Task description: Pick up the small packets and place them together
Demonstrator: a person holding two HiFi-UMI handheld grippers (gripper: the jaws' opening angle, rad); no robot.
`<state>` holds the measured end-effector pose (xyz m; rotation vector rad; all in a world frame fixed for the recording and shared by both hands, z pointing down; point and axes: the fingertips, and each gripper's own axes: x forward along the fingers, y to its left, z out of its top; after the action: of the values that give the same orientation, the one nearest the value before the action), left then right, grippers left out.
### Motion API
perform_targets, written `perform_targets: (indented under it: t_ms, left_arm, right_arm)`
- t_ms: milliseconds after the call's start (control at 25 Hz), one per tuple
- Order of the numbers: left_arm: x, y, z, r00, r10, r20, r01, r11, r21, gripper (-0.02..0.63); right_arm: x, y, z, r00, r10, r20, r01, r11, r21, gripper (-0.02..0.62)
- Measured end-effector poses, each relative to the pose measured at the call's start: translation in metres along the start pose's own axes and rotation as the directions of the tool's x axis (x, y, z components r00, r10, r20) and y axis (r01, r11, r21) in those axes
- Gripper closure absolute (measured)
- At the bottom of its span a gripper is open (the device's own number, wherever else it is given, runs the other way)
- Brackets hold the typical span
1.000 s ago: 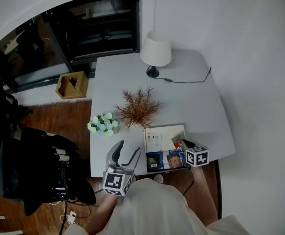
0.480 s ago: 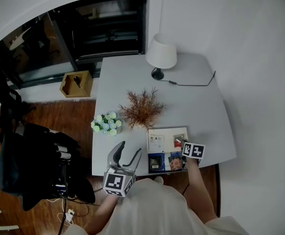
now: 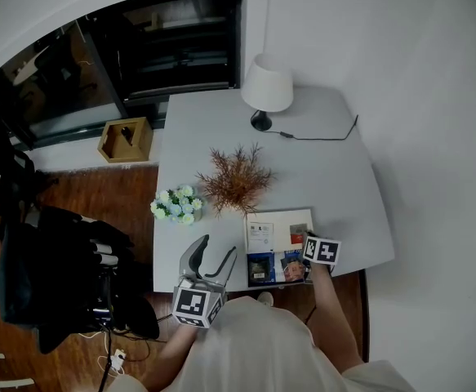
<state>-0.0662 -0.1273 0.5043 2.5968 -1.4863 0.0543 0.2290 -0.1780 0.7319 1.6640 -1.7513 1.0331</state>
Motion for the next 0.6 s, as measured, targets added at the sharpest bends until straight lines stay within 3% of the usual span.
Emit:
perform_targets:
  t_ms: [240, 360, 400, 440, 480, 520, 600]
  left_arm:
    - [0.001, -0.001, 0.002, 1.000, -0.012, 0.002, 0.012, 1.000, 0.001, 0.339]
    - [0.001, 0.000, 0.004, 1.000, -0.007, 0.008, 0.007, 1.000, -0.002, 0.339]
    - [0.002, 0.001, 0.005, 1.000, -0.008, 0.009, 0.008, 1.000, 0.000, 0.339]
    - [0.002, 0.001, 0.006, 1.000, -0.010, 0.010, 0.010, 1.000, 0.002, 0.339]
    - [0.003, 0.001, 0.006, 1.000, -0.011, 0.011, 0.011, 1.000, 0.003, 0.339]
    - [0.004, 0.000, 0.006, 1.000, -0.012, 0.013, 0.012, 1.000, 0.002, 0.339]
    - [0.005, -0.001, 0.008, 1.000, -0.020, 0.020, 0.020, 1.000, 0.000, 0.339]
  right_arm:
    - [-0.022, 0.001, 0.017, 0.992, 0.002, 0.127, 0.002, 0.999, -0.036, 0.537]
    - [-0.050, 0.010, 0.041, 0.965, 0.038, 0.258, -0.012, 0.995, -0.102, 0.535]
    - [-0.063, 0.016, 0.051, 0.945, 0.068, 0.321, -0.031, 0.992, -0.120, 0.531]
    - [-0.077, 0.024, 0.063, 0.915, 0.108, 0.388, -0.057, 0.988, -0.141, 0.457]
    - [-0.092, 0.033, 0.075, 0.878, 0.150, 0.455, -0.081, 0.982, -0.168, 0.332]
    - [-0.109, 0.042, 0.085, 0.834, 0.187, 0.519, -0.096, 0.976, -0.197, 0.267]
    - [-0.144, 0.061, 0.100, 0.743, 0.247, 0.622, -0.101, 0.960, -0.261, 0.267]
